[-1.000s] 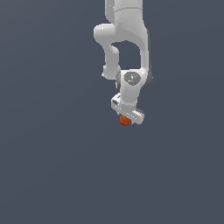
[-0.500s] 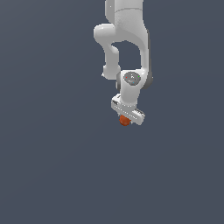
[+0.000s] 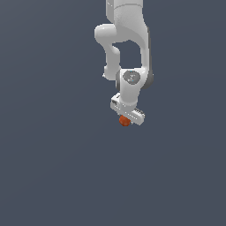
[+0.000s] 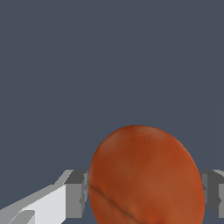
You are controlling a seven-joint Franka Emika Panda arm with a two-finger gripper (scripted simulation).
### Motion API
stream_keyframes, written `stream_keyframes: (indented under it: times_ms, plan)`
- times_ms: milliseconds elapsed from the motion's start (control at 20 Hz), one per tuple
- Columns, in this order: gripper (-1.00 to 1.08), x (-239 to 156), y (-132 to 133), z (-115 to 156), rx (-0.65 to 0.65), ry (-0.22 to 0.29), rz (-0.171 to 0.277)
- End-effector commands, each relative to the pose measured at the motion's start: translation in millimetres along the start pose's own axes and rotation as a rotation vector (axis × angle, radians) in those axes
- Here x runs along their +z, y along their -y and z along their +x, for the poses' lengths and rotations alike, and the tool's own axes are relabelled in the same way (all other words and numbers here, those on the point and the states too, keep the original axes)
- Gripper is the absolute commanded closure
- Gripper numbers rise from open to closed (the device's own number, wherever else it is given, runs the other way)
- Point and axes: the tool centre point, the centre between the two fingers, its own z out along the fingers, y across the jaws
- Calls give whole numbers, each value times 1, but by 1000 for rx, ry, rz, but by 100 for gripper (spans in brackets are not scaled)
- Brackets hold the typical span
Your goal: Pick up the object and move it to a goal position.
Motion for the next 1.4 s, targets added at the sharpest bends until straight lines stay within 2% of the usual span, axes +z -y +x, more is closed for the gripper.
stream_keyframes:
  times_ms: [0,400,1350]
  plan:
    - [108,-11,-3,7,1,-2,2]
    - [108,-66,-24,41,1,-1,2]
    - [108,-245,-91,154,2,-1,2]
